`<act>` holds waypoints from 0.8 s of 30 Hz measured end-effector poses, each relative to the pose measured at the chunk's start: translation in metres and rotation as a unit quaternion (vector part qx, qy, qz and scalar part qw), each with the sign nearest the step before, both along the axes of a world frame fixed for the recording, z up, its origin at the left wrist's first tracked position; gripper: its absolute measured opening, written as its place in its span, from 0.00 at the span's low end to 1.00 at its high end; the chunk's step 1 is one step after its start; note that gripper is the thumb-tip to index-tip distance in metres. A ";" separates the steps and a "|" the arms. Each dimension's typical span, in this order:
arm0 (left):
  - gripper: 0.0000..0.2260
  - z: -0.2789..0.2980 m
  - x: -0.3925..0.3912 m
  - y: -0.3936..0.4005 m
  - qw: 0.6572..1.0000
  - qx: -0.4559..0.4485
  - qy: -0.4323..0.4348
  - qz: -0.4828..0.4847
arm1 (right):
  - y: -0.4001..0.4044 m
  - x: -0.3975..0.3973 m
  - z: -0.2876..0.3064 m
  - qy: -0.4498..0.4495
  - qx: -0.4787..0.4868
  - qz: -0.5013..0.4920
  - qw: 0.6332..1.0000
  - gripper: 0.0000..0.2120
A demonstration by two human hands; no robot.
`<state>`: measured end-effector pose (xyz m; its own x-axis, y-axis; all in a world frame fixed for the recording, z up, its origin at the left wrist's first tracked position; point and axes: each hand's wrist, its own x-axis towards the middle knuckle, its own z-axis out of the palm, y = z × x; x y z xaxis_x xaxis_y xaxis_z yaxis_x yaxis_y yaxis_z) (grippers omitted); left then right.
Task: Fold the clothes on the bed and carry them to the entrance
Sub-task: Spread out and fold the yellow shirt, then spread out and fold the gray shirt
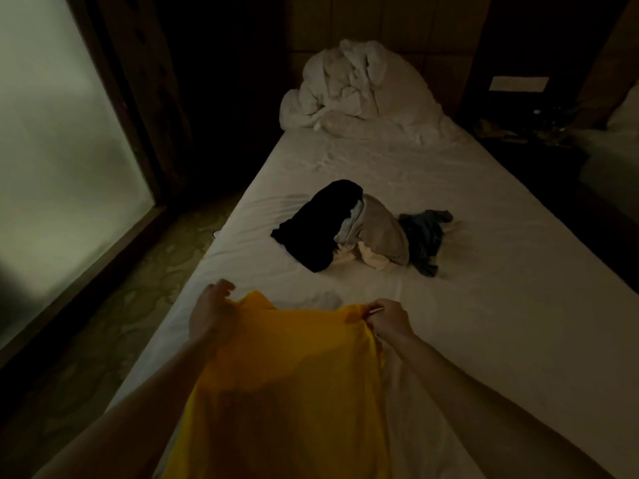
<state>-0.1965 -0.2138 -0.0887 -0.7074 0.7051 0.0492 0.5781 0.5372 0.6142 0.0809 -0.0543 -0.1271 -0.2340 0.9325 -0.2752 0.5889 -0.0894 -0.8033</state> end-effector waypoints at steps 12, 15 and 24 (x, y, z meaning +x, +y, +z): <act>0.15 0.019 0.100 0.130 0.943 -0.002 0.233 -0.238 | 0.097 0.074 0.025 -0.210 0.154 0.027 0.965 0.25; 0.17 0.005 0.130 0.173 0.922 -0.022 0.267 -0.281 | 0.135 0.088 0.026 -0.248 0.172 0.054 0.952 0.27; 0.15 -0.048 0.162 0.288 0.887 -0.037 0.327 -0.324 | 0.246 0.085 0.012 -0.342 0.251 0.116 0.898 0.30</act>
